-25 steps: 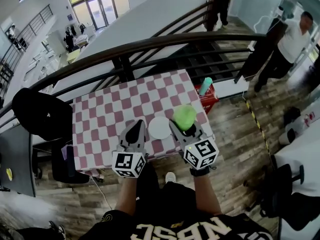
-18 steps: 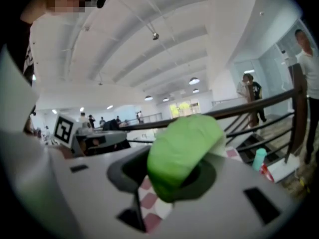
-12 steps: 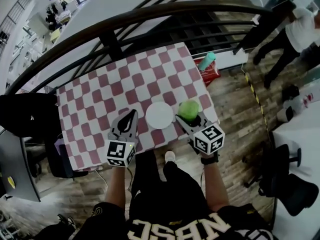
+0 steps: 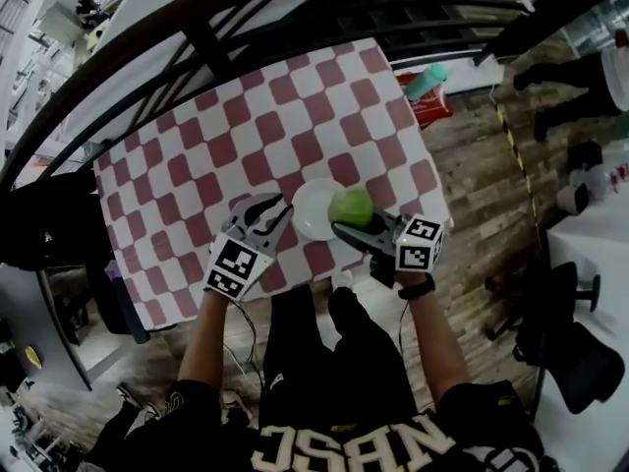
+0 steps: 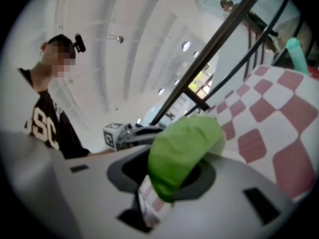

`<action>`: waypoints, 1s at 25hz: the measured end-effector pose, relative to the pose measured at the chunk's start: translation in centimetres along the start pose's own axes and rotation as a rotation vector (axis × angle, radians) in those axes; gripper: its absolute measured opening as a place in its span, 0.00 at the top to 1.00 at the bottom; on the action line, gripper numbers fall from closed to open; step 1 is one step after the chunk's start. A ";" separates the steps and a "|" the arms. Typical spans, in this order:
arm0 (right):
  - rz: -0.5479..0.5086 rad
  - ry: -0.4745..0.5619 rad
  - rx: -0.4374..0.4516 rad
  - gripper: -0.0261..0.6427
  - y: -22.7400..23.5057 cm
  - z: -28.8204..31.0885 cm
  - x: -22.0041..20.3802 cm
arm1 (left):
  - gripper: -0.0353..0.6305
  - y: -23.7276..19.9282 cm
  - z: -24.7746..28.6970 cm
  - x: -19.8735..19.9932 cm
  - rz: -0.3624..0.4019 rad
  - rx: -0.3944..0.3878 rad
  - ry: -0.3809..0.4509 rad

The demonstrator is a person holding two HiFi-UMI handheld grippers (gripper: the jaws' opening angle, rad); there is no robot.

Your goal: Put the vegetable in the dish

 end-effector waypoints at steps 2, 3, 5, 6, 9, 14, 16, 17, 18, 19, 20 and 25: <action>0.031 0.017 0.093 0.75 -0.2 0.8 0.0 | 0.67 0.6 1.2 -0.5 0.055 -0.131 -0.063; 0.043 0.022 0.135 0.75 -0.3 1.2 0.0 | 0.56 1.0 1.7 -0.6 0.084 -0.192 -0.084; 0.066 0.023 0.209 0.75 -0.2 2.0 0.1 | 0.39 1.7 2.6 -1.0 0.143 -0.301 -0.099; 0.077 0.019 0.241 0.75 -0.1 2.5 0.0 | 0.34 2.0 2.9 -1.1 0.175 -0.344 -0.095; 0.077 -0.019 0.317 0.75 0.1 3.9 -0.3 | 0.29 2.7 3.8 -0.9 0.277 -0.423 -0.072; 0.028 -0.096 0.376 0.75 0.4 5.1 -0.6 | 0.26 3.1 5.3 -1.0 0.373 -0.497 -0.083; 0.018 -0.118 0.395 0.75 0.5 5.2 -0.7 | 0.26 3.4 5.7 -1.1 0.396 -0.522 -0.086; 0.017 -0.126 0.403 0.75 0.6 5.2 -0.8 | 0.26 3.5 5.8 -1.2 0.403 -0.527 -0.085; 0.020 -0.131 0.410 0.75 0.8 5.2 -0.8 | 0.26 3.5 5.9 -1.2 0.403 -0.528 -0.083; 0.025 -0.132 0.419 0.75 0.9 5.1 -0.8 | 0.26 3.5 6.0 -1.2 0.395 -0.527 -0.082; 0.031 -0.132 0.428 0.75 1.0 4.9 -0.8 | 0.27 3.6 6.0 -1.2 0.386 -0.527 -0.083; -0.004 -0.177 0.389 0.74 1.4 4.6 -0.9 | 0.27 3.8 6.7 -1.4 0.372 -0.519 -0.123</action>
Point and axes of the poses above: the fingertips, and each gripper's own axes: z forward along the fingers, y to its right, x out of its top, the point moved 8 cm from there along -z, backward along the fingers
